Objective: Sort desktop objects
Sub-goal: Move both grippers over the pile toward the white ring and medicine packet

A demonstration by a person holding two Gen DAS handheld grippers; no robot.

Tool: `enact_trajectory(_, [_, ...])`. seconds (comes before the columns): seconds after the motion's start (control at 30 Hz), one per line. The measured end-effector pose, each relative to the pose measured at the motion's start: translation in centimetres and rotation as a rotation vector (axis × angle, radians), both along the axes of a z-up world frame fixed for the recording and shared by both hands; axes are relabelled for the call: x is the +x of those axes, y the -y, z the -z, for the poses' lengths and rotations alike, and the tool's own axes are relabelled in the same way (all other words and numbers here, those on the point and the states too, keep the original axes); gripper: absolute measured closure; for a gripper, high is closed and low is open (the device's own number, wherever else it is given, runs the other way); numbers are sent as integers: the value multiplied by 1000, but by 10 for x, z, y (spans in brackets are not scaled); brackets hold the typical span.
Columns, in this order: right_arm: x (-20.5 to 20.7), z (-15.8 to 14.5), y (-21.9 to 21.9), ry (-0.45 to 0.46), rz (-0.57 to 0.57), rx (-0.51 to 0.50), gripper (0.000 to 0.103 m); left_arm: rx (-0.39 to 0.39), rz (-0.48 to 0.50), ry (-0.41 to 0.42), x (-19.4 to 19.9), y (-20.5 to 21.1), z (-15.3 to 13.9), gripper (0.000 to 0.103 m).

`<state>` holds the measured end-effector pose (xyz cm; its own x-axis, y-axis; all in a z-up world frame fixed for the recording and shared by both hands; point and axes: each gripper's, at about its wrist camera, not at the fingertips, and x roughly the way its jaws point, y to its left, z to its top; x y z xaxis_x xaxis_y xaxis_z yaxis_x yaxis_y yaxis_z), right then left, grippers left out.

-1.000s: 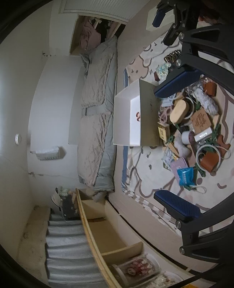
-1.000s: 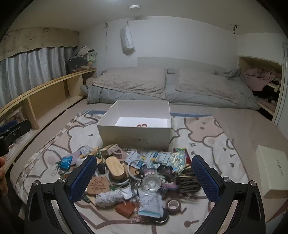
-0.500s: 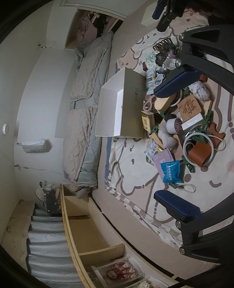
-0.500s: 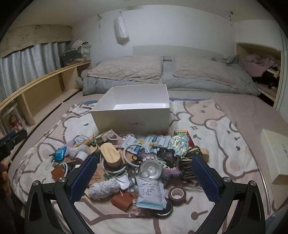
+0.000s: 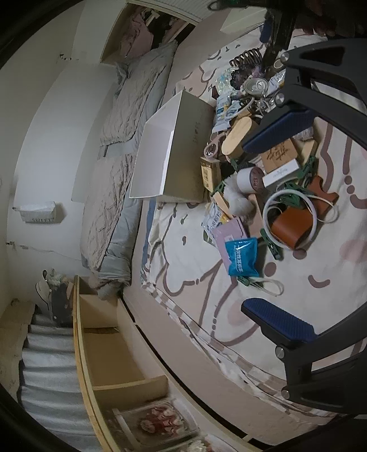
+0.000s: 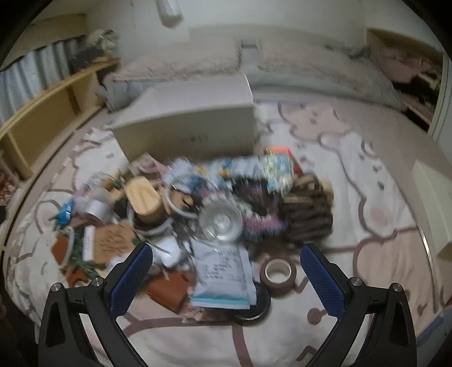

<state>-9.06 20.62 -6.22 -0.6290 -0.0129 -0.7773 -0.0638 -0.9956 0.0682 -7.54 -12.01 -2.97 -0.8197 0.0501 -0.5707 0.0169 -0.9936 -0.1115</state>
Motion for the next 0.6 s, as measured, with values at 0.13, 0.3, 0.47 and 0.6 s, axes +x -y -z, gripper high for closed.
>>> enact_trajectory(0.13, [-6,16,-5,50,31,-6,0,10,-6,1,1,4,2,0])
enact_trajectory(0.3, [-7,30,-5,101,52,0,0,35,-3,7,1,5,7,0])
enact_trajectory(0.47, [-8,41,-4,141,94,43,0,40,-8,39,-3,4,16,0])
enact_trajectory(0.6, [-11,48,-11,172,134,14,0,60,-27,61,-11,2,19,0])
